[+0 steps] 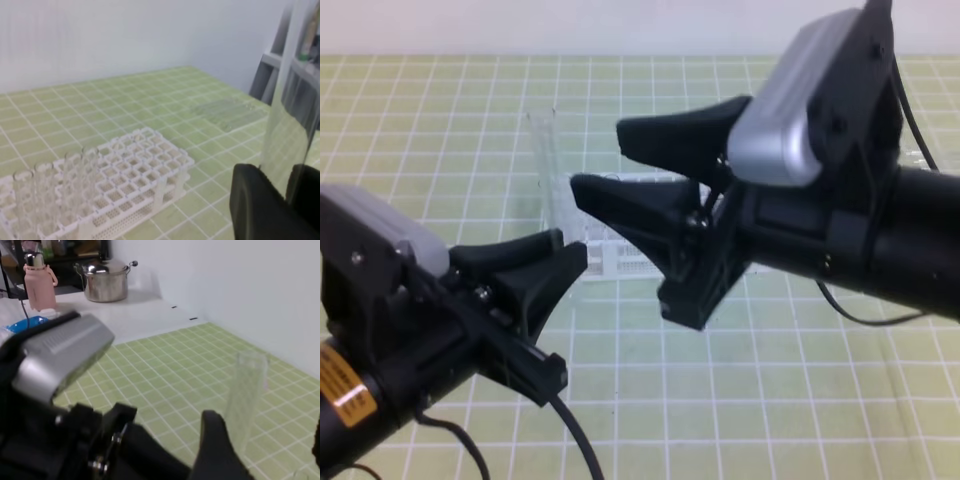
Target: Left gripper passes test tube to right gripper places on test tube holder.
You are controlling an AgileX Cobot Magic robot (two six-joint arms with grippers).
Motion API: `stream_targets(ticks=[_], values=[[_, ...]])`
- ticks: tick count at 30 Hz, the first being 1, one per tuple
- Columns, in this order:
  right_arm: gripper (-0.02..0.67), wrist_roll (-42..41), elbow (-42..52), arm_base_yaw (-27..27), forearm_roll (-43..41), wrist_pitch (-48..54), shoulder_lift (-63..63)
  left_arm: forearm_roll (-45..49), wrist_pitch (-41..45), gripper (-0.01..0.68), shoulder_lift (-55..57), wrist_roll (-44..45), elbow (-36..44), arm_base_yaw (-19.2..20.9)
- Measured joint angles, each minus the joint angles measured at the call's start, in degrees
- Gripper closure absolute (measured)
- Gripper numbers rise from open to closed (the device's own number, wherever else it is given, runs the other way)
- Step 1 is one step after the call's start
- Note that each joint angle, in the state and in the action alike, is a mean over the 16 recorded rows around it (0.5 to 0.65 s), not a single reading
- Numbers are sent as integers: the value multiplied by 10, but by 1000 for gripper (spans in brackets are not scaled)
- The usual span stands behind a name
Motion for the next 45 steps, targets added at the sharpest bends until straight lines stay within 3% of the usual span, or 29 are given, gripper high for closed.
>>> stream_targets(ticks=[7, 23, 45], values=[[256, -11, -28, 0, 0, 2, 32, 0, 3, 639, 0, 1, -4, 0], [121, -17, -80, 0, 0, 0, 92, 0, -6, 627, 0, -10, -3, 0], [133, -17, -122, 0, 0, 2, 143, 0, -27, 633, 0, -22, -3, -1]])
